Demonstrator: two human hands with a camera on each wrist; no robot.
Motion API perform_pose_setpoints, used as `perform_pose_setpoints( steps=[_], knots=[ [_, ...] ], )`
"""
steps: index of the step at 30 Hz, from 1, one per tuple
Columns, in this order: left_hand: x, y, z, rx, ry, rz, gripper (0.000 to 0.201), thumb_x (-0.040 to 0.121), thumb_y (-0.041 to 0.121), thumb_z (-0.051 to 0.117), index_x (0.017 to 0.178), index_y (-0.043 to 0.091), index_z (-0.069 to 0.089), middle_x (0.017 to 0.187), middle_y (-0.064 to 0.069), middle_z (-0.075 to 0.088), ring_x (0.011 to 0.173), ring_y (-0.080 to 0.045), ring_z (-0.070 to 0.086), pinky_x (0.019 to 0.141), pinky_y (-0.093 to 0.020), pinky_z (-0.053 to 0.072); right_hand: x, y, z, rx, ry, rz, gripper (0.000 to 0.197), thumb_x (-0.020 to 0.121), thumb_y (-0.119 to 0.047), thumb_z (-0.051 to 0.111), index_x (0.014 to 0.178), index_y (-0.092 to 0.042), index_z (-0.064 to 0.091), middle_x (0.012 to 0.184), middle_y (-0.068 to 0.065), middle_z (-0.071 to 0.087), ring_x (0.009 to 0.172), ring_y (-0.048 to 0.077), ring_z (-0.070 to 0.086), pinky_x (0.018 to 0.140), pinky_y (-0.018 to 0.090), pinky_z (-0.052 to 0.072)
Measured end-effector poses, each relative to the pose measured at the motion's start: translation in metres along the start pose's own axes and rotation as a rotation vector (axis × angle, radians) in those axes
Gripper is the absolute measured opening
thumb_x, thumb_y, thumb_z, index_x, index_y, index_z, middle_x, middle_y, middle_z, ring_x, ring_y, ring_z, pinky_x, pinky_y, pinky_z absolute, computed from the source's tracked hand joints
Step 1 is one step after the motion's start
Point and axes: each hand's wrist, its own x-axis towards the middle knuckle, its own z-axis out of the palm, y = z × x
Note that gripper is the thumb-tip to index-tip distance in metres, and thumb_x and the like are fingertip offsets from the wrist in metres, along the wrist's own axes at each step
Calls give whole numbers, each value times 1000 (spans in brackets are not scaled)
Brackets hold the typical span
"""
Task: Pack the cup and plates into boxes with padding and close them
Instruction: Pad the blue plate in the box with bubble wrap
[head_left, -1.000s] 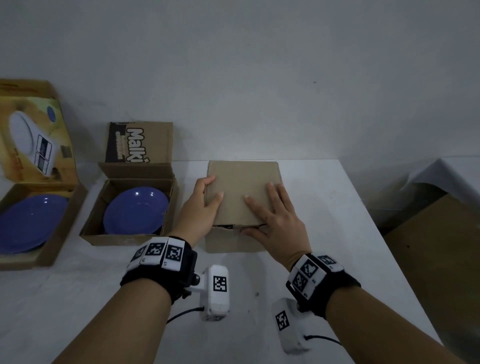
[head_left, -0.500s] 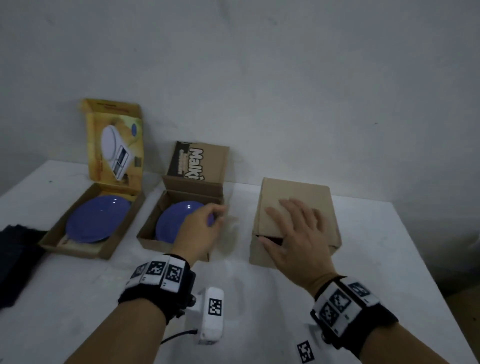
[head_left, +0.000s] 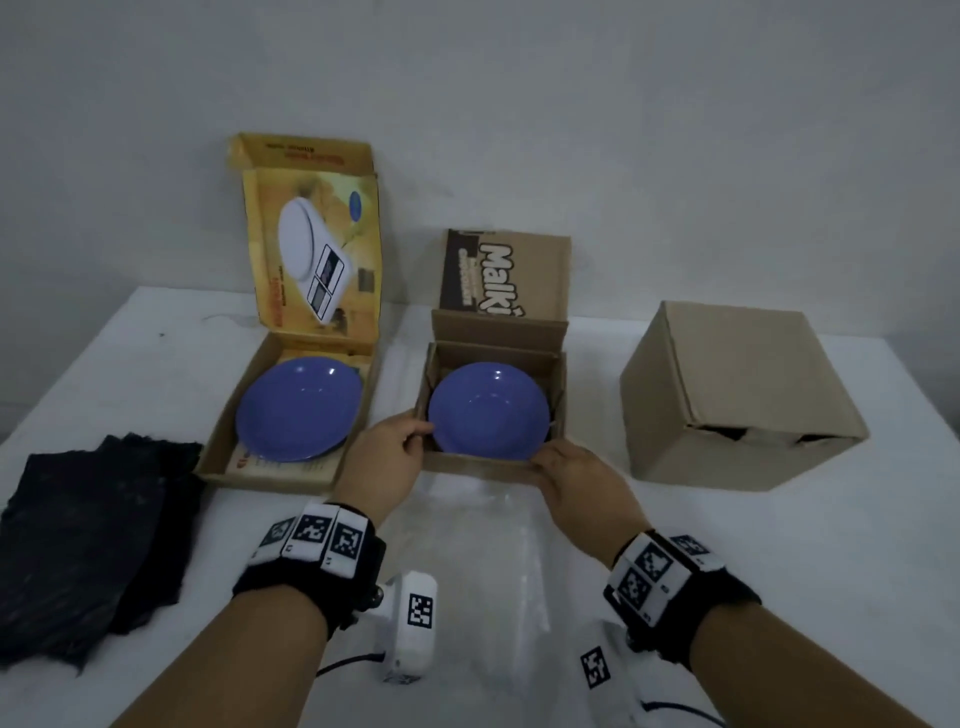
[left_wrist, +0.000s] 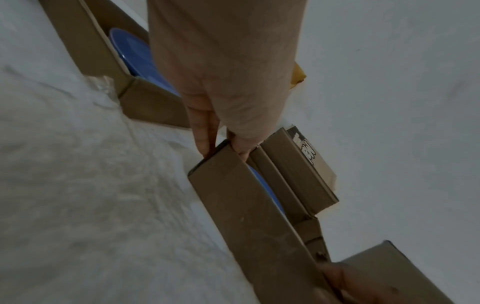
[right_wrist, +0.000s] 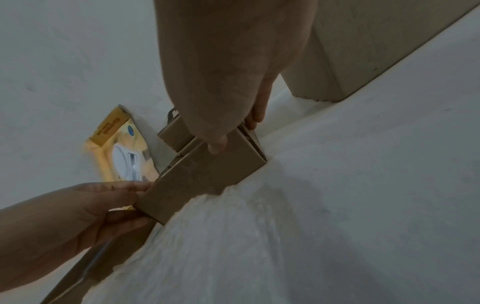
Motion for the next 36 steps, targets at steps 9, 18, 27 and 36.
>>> perform_pose_setpoints(
  steps=[9, 18, 27, 36],
  knots=[
    [-1, -22, -21, -111, -212, 42, 21, 94, 19, 55, 106, 29, 70, 117, 7, 63, 104, -12, 60, 81, -22, 42, -35, -77, 29, 6, -176, -115, 77, 74, -73, 53, 140, -42, 28, 145, 3, 32, 133, 25, 30, 108, 45, 30],
    [-1, -25, -21, -166, -217, 22, 30, 93, 23, 57, 120, 35, 60, 113, -6, 66, 104, -35, 58, 80, -40, 51, -37, -69, 50, -200, -317, -58, 89, 63, -72, 61, 139, -49, 21, 145, -3, 21, 137, 24, 16, 112, 51, 13],
    [7, -33, -12, -218, -160, 38, 31, 85, 15, 61, 106, 37, 63, 91, 3, 60, 58, -2, 48, 54, -19, 35, -54, -24, 33, -65, -84, -93, 41, 86, -62, 41, 120, -47, 57, 132, -3, 54, 127, 19, 48, 111, 52, 26],
    [9, -34, -5, -188, -149, 57, 39, 82, 18, 61, 112, 45, 58, 109, 10, 53, 93, -15, 61, 85, -36, 51, -52, -23, 34, 2, 59, -148, 20, 91, -39, 45, 99, -24, 55, 98, -6, 61, 90, 15, 56, 88, 37, 47]
  ],
)
